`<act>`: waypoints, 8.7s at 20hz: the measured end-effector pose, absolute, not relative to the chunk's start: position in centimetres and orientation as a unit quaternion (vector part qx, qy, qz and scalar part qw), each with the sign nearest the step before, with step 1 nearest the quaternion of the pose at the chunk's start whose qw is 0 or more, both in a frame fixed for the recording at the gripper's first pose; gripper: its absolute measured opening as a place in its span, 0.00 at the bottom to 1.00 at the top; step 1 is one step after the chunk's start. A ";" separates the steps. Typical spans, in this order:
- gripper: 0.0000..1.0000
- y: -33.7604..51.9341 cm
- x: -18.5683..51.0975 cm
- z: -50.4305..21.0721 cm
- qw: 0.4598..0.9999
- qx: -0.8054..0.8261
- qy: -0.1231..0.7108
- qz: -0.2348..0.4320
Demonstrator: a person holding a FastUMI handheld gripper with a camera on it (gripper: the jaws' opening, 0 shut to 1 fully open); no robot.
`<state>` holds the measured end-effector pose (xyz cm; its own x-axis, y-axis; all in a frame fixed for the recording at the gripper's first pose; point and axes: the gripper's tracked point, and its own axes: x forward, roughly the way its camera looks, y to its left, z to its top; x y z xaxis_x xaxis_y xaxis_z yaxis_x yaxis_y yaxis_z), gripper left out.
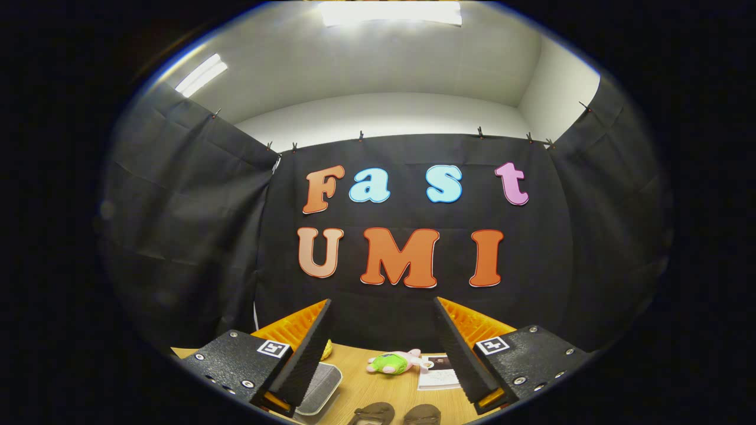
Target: Open the storage box then place both shoes into the box .Put the left shoe in first, then the right shoe, with the right side of both shoes facing outward in a uniform manner.
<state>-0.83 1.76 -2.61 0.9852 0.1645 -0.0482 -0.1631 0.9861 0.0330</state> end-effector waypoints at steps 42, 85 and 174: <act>0.97 16.2 -1.2 -32.1 0.782 0.243 0.511 0.263; 0.06 21.8 3.3 -20.7 0.748 0.440 0.430 0.248; 0.04 2.8 -4.9 -42.7 0.851 0.147 0.503 -0.012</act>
